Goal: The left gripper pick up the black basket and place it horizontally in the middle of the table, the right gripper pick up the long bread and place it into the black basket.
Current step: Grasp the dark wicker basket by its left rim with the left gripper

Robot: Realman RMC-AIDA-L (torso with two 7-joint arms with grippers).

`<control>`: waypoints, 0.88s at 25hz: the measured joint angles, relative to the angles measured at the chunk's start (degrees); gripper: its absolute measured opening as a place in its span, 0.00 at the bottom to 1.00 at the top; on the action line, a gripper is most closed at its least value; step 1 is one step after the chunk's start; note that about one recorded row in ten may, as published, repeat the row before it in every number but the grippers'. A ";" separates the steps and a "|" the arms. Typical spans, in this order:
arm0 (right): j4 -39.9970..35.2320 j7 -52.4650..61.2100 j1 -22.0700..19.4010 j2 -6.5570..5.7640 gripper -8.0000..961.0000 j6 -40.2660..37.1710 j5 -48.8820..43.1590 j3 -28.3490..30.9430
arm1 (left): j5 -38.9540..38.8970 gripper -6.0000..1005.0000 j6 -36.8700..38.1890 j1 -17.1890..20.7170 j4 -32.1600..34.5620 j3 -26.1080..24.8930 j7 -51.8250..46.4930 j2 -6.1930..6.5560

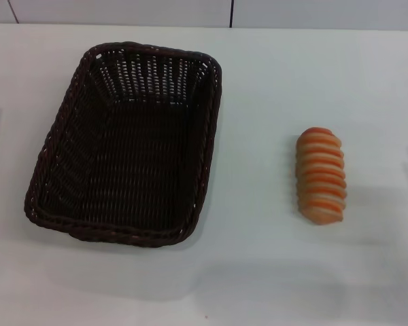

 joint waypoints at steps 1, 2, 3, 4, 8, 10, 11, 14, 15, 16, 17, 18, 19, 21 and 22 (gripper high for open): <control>-0.02 0.00 0.03 0.00 0.80 0.28 -0.04 -0.01 | 0.07 0.77 0.12 -0.06 0.09 0.08 0.09 -0.06; -0.05 0.01 0.04 0.02 0.80 0.46 -0.04 -0.03 | 0.18 0.77 0.38 -0.03 0.05 0.41 0.13 -0.11; -0.11 0.00 0.03 0.08 0.80 0.59 -0.04 -0.05 | 0.21 0.77 0.54 0.02 -0.04 0.80 0.14 -0.13; -0.14 0.00 0.03 0.15 0.80 0.64 -0.04 -0.10 | 0.24 0.77 0.70 0.10 -0.21 1.45 0.15 -0.16; -0.12 0.06 0.07 0.08 0.80 0.65 -0.04 -0.17 | 0.25 0.76 1.02 0.05 -0.35 1.86 0.07 -0.29; -0.22 0.06 0.13 0.08 0.80 0.64 -0.04 -0.18 | 0.30 0.76 2.00 -0.01 -0.48 3.25 -0.04 -0.31; -0.21 0.07 0.18 0.08 0.80 0.64 -0.04 -0.18 | 0.56 0.76 2.54 -0.02 -0.59 4.30 0.04 -0.18; -0.20 0.06 0.61 0.10 0.80 0.99 -0.04 -0.35 | 3.45 0.76 -0.07 0.13 -5.50 6.33 1.26 0.97; -0.20 0.06 0.61 0.10 0.80 0.99 -0.04 -0.35 | 3.45 0.76 -0.07 0.13 -5.50 6.33 1.26 0.97; -0.20 0.06 0.78 0.10 0.80 1.20 -0.04 -0.49 | 3.99 0.75 -3.62 0.70 -8.91 5.89 2.27 1.45; -0.18 0.07 0.88 0.11 0.80 1.38 -0.04 -0.80 | 4.46 0.75 -7.88 1.35 -12.65 5.37 3.53 1.98; -0.15 0.07 0.94 0.11 0.80 1.50 -0.04 -1.00 | 4.91 0.75 -11.95 2.11 -16.25 4.81 5.10 2.45; -0.07 0.06 0.99 0.13 0.80 1.60 -0.04 -1.34 | 6.57 0.75 -23.08 4.54 -26.73 2.79 9.42 3.29; -0.08 0.06 0.99 0.13 0.80 1.60 -0.03 -1.44 | 7.46 0.75 -28.51 5.84 -31.99 1.51 10.77 3.41; -0.09 0.06 0.99 0.13 0.80 1.60 -0.03 -1.49 | 8.31 0.75 -33.75 6.90 -36.78 0.31 11.61 3.52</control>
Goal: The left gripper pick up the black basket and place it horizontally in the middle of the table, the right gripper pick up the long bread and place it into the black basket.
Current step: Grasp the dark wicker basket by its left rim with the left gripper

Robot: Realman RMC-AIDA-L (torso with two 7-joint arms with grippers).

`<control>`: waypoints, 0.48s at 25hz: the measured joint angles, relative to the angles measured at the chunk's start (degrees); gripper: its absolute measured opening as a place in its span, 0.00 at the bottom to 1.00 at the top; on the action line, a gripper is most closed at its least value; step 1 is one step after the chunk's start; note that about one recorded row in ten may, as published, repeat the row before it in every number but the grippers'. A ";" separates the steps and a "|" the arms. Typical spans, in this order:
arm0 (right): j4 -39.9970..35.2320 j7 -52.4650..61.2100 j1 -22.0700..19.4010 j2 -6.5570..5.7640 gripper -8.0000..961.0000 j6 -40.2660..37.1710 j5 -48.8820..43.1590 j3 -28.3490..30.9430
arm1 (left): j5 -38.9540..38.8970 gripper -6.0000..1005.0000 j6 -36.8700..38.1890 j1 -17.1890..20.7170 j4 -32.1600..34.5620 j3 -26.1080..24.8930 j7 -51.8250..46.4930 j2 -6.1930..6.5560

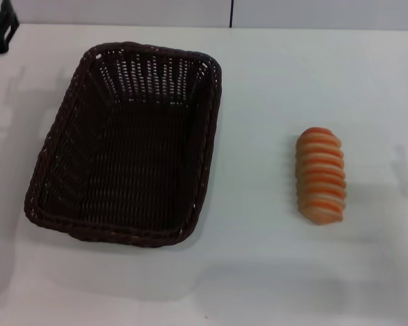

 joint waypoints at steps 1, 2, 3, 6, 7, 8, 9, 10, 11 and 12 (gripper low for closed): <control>0.02 0.00 0.00 0.00 0.80 0.01 0.00 -0.09 | 1.11 0.75 -7.13 1.25 -6.66 -1.48 0.35 0.07; 0.07 0.00 0.00 0.01 0.80 0.01 0.01 -0.19 | 1.73 0.74 -12.12 1.94 -10.66 -2.31 0.39 0.15; 0.12 0.00 0.01 0.02 0.80 0.02 0.00 -0.35 | 2.26 0.74 -16.94 2.48 -14.31 -3.06 0.43 0.22; 0.13 0.00 0.12 0.07 0.80 0.09 0.00 -0.67 | 2.76 0.74 -36.76 3.21 -26.90 -5.80 0.49 0.53; 0.15 0.00 0.21 0.11 0.80 0.27 0.00 -0.75 | 2.63 0.74 -50.38 2.86 -34.06 -8.16 0.57 0.16; 0.15 0.00 0.21 0.11 0.80 0.27 0.00 -0.75 | 2.63 0.74 -50.38 2.86 -34.06 -8.16 0.57 0.16; 0.20 0.00 0.26 0.11 0.80 0.37 0.00 -0.79 | 2.60 0.74 -57.37 2.56 -37.35 -9.51 1.14 -0.67; 0.23 0.00 0.30 0.12 0.80 0.44 0.01 -0.84 | 2.59 0.73 -62.57 2.33 -39.73 -10.62 1.99 -1.51; 0.25 -0.01 0.34 0.12 0.80 0.45 0.00 -1.01 | 2.57 0.73 -66.24 2.25 -41.03 -11.26 2.84 -2.26; 0.30 -0.01 0.35 0.13 0.80 0.45 0.00 -1.34 | 2.47 0.73 -73.54 2.06 -43.38 -12.38 4.42 -3.46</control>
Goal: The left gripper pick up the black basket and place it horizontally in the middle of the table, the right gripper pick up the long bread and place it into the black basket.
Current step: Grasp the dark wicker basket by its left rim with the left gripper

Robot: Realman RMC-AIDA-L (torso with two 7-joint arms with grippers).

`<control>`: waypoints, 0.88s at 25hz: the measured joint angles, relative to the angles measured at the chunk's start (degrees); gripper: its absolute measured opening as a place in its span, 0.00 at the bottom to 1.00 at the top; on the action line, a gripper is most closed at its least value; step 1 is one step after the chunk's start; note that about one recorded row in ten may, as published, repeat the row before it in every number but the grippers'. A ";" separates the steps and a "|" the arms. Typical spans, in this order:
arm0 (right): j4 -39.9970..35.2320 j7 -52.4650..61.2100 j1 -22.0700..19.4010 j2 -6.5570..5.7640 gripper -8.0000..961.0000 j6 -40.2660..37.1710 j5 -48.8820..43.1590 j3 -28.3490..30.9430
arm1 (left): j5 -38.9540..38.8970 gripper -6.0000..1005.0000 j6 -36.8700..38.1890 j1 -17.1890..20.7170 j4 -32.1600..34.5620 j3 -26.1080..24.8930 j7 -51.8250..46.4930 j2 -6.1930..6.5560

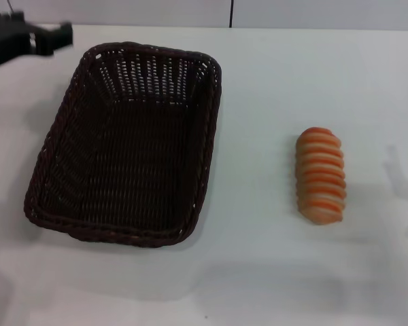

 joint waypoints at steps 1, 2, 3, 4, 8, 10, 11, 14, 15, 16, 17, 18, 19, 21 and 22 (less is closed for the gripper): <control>0.00 0.00 0.00 0.00 0.80 0.00 0.00 0.00 | 0.00 0.73 0.00 0.00 0.00 0.00 0.00 0.00; 0.04 0.00 0.00 0.00 0.80 0.00 0.00 -0.09 | -0.09 0.73 -2.99 -0.27 -0.58 -0.11 0.01 -0.11; 0.08 0.00 0.00 0.01 0.80 0.00 0.00 -0.13 | -0.13 0.73 -5.21 -0.50 -0.77 -0.07 -0.18 -0.10; 0.09 0.00 0.00 0.01 0.80 0.00 0.00 -0.13 | -0.16 0.73 -7.20 -0.79 -0.90 0.07 -0.46 -0.04; 0.12 0.00 0.11 0.01 0.80 -0.15 0.00 -0.48 | 0.07 0.72 -10.32 -0.98 0.29 0.50 -0.42 -0.11; 0.14 0.00 0.24 -0.02 0.80 -0.31 0.00 -0.68 | 0.28 0.72 -10.47 -0.98 1.50 0.84 -0.23 -0.10; 0.14 0.00 0.24 -0.02 0.80 -0.31 0.00 -0.68 | 0.30 0.72 -10.53 -1.09 2.31 0.98 -0.22 -0.06; 0.16 0.00 0.37 -0.10 0.80 -0.38 0.00 -0.85 | 0.35 0.71 -10.95 -1.66 4.57 1.05 -0.21 -0.04; 0.17 0.00 0.41 -0.11 0.80 -0.39 0.00 -0.88 | 0.35 0.71 -11.30 -1.95 5.20 1.05 -0.20 -0.03; 0.17 0.00 0.43 -0.12 0.80 -0.40 0.00 -0.89 | 0.35 0.71 -11.30 -1.95 5.20 1.05 -0.20 -0.03; 0.17 0.00 0.43 -0.12 0.80 -0.44 0.00 -0.89 | 0.37 0.71 -12.29 -2.52 6.07 1.05 -0.19 -0.05; 0.17 0.00 0.45 -0.13 0.80 -0.45 -0.03 -0.90 | 0.39 0.71 -12.88 -2.97 6.62 1.05 -0.20 -0.07; 0.17 0.00 0.47 -0.14 0.80 -0.45 -0.08 -0.92 | 0.61 0.71 -13.84 -3.81 7.56 0.99 -0.31 -0.11; 0.20 0.00 0.51 -0.15 0.80 -0.45 -0.21 -0.96 | 0.61 0.71 -13.84 -3.81 7.56 0.99 -0.31 -0.11; 0.22 0.00 0.50 -0.14 0.80 -0.46 -0.24 -0.98 | 0.61 0.70 -13.84 -3.81 7.56 0.99 -0.31 -0.11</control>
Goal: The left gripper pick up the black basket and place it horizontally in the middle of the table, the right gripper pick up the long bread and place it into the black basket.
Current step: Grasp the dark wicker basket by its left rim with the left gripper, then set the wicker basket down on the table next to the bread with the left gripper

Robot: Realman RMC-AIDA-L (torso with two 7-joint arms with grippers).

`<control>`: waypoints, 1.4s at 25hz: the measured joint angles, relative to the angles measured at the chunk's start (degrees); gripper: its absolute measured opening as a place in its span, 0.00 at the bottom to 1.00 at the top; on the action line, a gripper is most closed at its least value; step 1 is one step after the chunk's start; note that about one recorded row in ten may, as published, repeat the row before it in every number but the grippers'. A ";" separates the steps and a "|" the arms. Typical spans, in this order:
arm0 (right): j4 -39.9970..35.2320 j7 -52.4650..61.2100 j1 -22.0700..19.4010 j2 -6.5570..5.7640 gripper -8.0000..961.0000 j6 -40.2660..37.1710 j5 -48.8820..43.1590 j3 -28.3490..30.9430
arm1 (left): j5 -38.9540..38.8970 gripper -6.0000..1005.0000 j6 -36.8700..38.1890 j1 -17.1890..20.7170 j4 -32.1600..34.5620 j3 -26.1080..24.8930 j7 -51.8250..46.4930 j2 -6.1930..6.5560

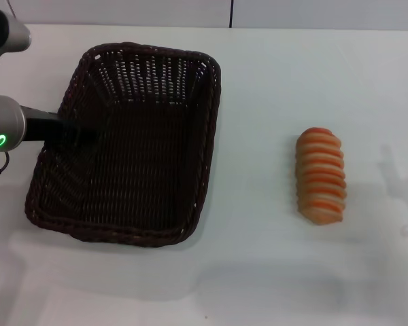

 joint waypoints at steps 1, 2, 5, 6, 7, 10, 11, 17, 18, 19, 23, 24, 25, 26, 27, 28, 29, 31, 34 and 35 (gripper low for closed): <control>0.01 0.00 -0.02 0.01 0.80 0.01 -0.07 -0.02 | 0.00 0.70 0.00 0.00 0.00 0.00 0.00 0.00; 0.03 0.00 -0.04 0.04 0.80 0.02 -0.16 -0.04 | 0.72 0.70 -3.99 -2.30 1.10 -0.50 -0.11 0.04; 0.04 -0.01 -0.11 0.14 0.80 0.28 -0.40 -0.11 | 2.21 0.70 -5.36 -2.17 -0.47 -0.18 0.32 -0.11; 0.05 -0.01 -0.15 0.15 0.80 0.31 -0.44 -0.24 | 2.33 0.70 -5.31 -2.15 -0.55 -0.15 0.35 -0.11; 0.07 -0.01 -0.20 0.16 0.80 0.32 -0.46 -0.41 | 2.33 0.70 -5.31 -2.15 -0.55 -0.15 0.35 -0.11; 0.12 -0.03 -0.32 0.16 0.80 0.31 -0.50 -0.80 | 2.34 0.69 -5.39 -2.65 -0.02 -0.09 0.90 0.00; 0.15 -0.03 -0.37 0.16 0.80 0.31 -0.51 -0.85 | 2.34 0.66 -5.42 -2.71 0.05 -0.09 1.28 0.00; 0.48 -0.03 -0.49 0.16 0.80 0.03 -0.56 -0.90 | 1.81 0.44 -5.81 -2.68 -0.88 -0.12 4.08 0.05; 0.69 -0.04 -0.49 0.14 0.80 0.02 -0.56 -0.93 | 1.81 0.41 -5.81 -2.68 -0.88 -0.12 4.08 0.05; 0.86 -0.04 -0.49 0.10 0.80 0.00 -0.56 -0.97 | 1.81 0.38 -5.81 -2.68 -0.88 -0.12 4.08 0.05; 1.00 -0.03 -0.50 0.07 0.80 -0.15 -0.56 -1.03 | 1.63 0.30 -6.76 -3.25 -1.68 -0.23 9.03 0.07; 1.00 -0.04 -0.50 0.06 0.80 -0.19 -0.56 -1.03 | 1.41 0.29 -7.57 -3.81 -2.06 -0.50 11.25 0.06; 1.00 -0.04 -0.49 0.04 0.80 -0.29 -0.56 -1.04 | 0.60 0.27 -9.62 -5.28 -2.20 -2.05 15.20 0.09; 1.00 -0.04 -0.47 0.01 0.80 -0.41 -0.56 -1.04 | -0.10 0.26 -10.37 -6.05 -2.14 -3.12 16.59 0.11; 1.00 -0.04 -0.45 -0.01 0.80 -0.52 -0.56 -1.05 | -1.76 0.26 -11.72 -7.33 -1.83 -5.05 19.62 0.14; 1.00 -0.04 -0.45 -0.02 0.80 -0.69 -0.56 -1.07 | -1.76 0.26 -11.72 -7.33 -1.83 -5.05 19.62 0.14; 1.00 -0.04 -0.49 -0.03 0.80 -0.92 -0.56 -1.09 | -1.76 0.26 -11.72 -7.33 -1.83 -5.05 19.62 0.14; 1.00 -0.03 -0.58 -0.03 0.80 -1.27 -0.56 -1.13 | -9.49 0.26 -16.31 -11.36 1.04 -11.53 30.60 0.14; 1.00 -0.04 -0.73 -0.03 0.80 -2.41 -0.56 -1.32 | -13.27 0.26 -18.92 -13.57 2.85 -14.83 35.37 0.13; 1.01 -0.04 -0.78 -0.02 0.80 -2.90 -0.56 -1.37 | -13.27 0.25 -18.92 -13.57 2.85 -14.83 35.37 0.13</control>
